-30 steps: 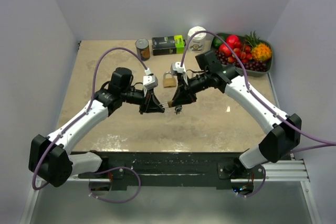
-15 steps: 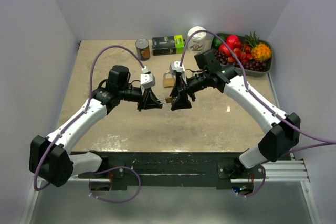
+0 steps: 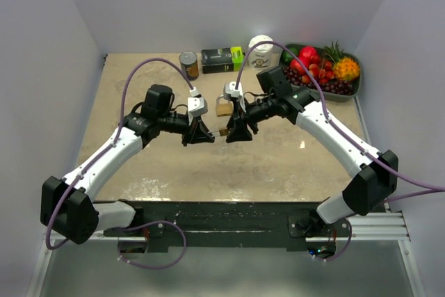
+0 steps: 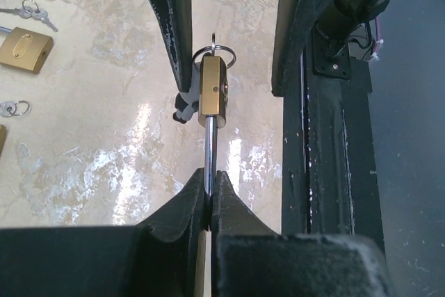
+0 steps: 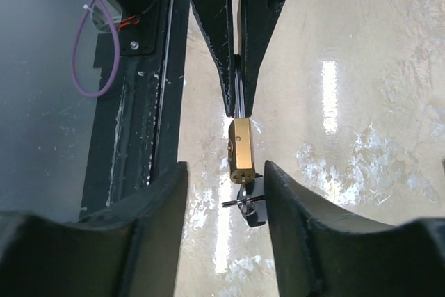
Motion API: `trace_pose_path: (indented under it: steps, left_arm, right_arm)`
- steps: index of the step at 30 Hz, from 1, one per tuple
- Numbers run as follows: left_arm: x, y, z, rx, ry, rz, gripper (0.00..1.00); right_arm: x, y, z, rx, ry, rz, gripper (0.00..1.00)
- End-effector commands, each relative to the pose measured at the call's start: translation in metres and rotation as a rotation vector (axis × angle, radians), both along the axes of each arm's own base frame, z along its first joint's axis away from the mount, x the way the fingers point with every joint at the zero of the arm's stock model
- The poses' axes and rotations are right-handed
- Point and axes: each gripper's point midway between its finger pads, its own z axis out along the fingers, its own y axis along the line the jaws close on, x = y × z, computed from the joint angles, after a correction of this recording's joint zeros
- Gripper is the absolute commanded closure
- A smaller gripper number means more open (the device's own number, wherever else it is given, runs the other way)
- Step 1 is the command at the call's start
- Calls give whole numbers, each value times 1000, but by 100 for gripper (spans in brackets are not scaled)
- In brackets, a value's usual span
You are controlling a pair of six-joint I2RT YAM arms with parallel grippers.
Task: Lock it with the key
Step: Lock the lock.
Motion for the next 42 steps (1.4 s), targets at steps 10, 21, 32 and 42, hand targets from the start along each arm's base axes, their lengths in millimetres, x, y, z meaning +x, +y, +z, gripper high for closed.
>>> trace_pose_path:
  steps: [10, 21, 32, 42]
  left_arm:
    - [3, 2, 12, -14, -95, -46, 100]
    - [2, 8, 8, 3, -93, -38, 100]
    - [16, 53, -11, 66, -101, 37, 100]
    - [55, 105, -11, 37, 3, 331, 100]
  right_arm:
    - [-2, -12, -4, -49, -56, 8, 64]
    - [3, -10, -2, -40, -67, 0, 100]
    - [19, -42, -6, -88, -103, -47, 100]
    - [93, 4, -20, 17, -104, -319, 100]
